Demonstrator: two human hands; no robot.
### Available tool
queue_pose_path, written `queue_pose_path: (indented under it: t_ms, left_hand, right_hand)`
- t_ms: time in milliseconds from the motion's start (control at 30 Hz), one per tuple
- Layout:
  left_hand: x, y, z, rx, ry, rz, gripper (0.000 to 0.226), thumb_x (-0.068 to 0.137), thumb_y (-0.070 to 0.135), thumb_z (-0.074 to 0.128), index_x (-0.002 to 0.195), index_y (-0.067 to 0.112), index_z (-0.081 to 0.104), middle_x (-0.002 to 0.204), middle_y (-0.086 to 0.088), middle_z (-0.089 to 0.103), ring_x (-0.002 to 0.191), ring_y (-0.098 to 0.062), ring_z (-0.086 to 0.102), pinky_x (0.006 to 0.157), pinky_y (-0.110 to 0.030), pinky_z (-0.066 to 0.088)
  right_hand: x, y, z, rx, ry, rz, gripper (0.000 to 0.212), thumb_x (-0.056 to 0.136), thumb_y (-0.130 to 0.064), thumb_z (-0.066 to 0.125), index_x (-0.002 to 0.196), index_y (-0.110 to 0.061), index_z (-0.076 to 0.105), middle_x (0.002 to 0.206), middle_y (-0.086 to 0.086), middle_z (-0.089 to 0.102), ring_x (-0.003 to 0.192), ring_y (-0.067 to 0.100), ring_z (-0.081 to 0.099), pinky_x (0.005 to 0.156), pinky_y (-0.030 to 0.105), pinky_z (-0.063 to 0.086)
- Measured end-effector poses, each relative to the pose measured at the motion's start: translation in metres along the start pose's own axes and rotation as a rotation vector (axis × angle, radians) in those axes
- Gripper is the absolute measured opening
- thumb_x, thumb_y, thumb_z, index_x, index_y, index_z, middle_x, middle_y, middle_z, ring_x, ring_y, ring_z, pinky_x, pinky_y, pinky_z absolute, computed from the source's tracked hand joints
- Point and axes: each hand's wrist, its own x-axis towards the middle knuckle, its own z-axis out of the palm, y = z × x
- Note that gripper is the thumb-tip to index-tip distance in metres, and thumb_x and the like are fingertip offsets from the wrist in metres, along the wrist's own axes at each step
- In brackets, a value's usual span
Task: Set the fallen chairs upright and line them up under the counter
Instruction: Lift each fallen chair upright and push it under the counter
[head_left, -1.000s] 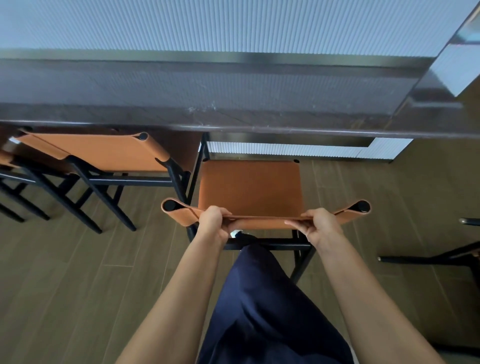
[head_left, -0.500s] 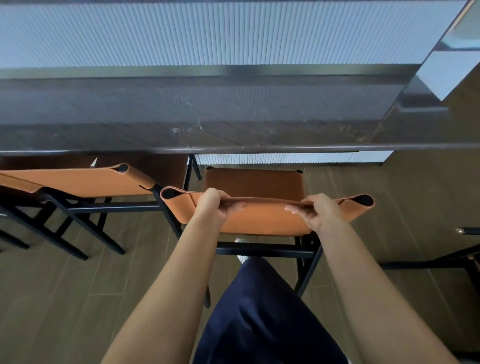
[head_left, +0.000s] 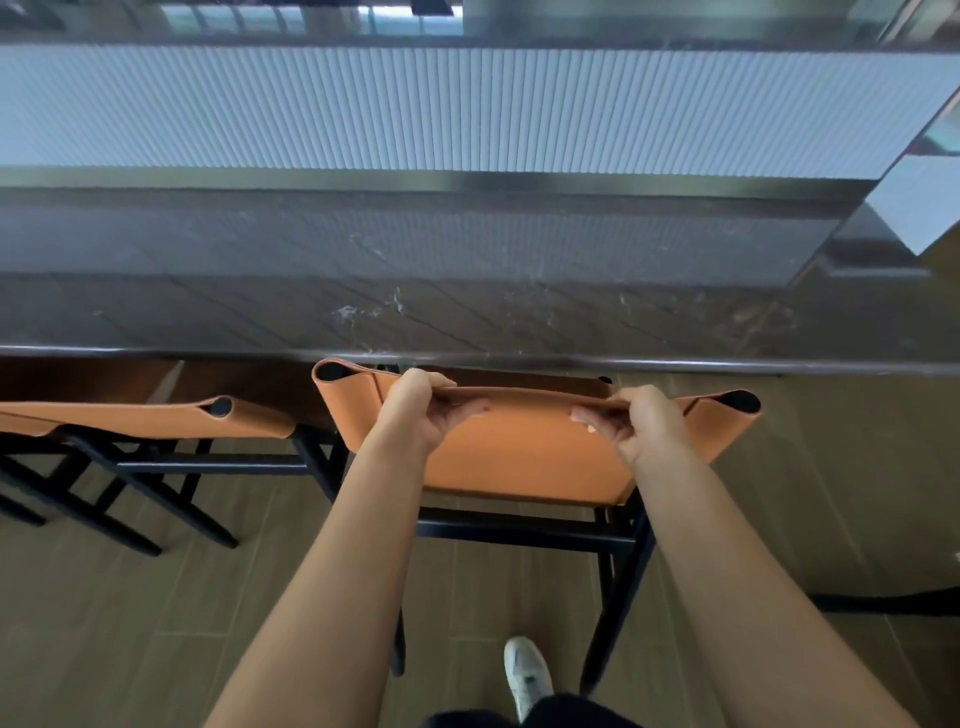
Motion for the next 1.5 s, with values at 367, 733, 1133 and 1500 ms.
queue_pose_path:
  t_ms: [367,733,1133,1500]
  left_hand:
    - [0.028,0.028,0.029,-0.035,0.013,0.042,0.016,0.094,-0.007,0.035,0.086,-0.004,0.048,0.091,-0.025,0.055,0.105,-0.053,0.056,0.051,-0.040,0.059]
    - [0.033,0.036,0.038,-0.005,0.014,0.058,0.021,0.093,-0.007,0.031,0.081,-0.002,0.048,0.089,-0.019,0.052,0.101,-0.047,0.056,0.073,-0.040,0.056]
    - [0.032,0.038,0.038,0.018,0.032,0.008,0.018,0.091,-0.009,0.035,0.082,-0.005,0.049,0.096,-0.023,0.052,0.099,-0.047,0.058,0.058,-0.037,0.058]
    - [0.038,0.021,0.019,0.067,0.101,-0.076,0.015,0.093,-0.010,0.043,0.108,-0.008,0.046,0.101,-0.026,0.057,0.098,-0.043,0.063,0.058,-0.039,0.056]
  right_hand:
    - [0.029,-0.029,0.027,0.011,-0.016,-0.038,0.032,0.088,0.012,0.045,0.120,0.007,0.050,0.107,0.031,0.059,0.083,0.046,0.066,0.051,0.040,0.060]
    - [0.035,-0.037,0.035,-0.015,0.020,-0.059,0.015,0.088,0.008,0.048,0.102,0.007,0.054,0.100,0.031,0.062,0.072,0.044,0.071,0.050,0.035,0.058]
    - [0.034,-0.034,0.033,0.035,0.001,-0.058,0.013,0.089,0.010,0.043,0.097,0.006,0.052,0.096,0.028,0.061,0.088,0.046,0.066,0.047,0.036,0.057]
    - [0.041,-0.006,0.016,0.050,0.030,-0.010,0.014,0.090,0.010,0.049,0.100,0.001,0.054,0.097,0.025,0.062,0.081,0.038,0.069,0.052,0.039,0.059]
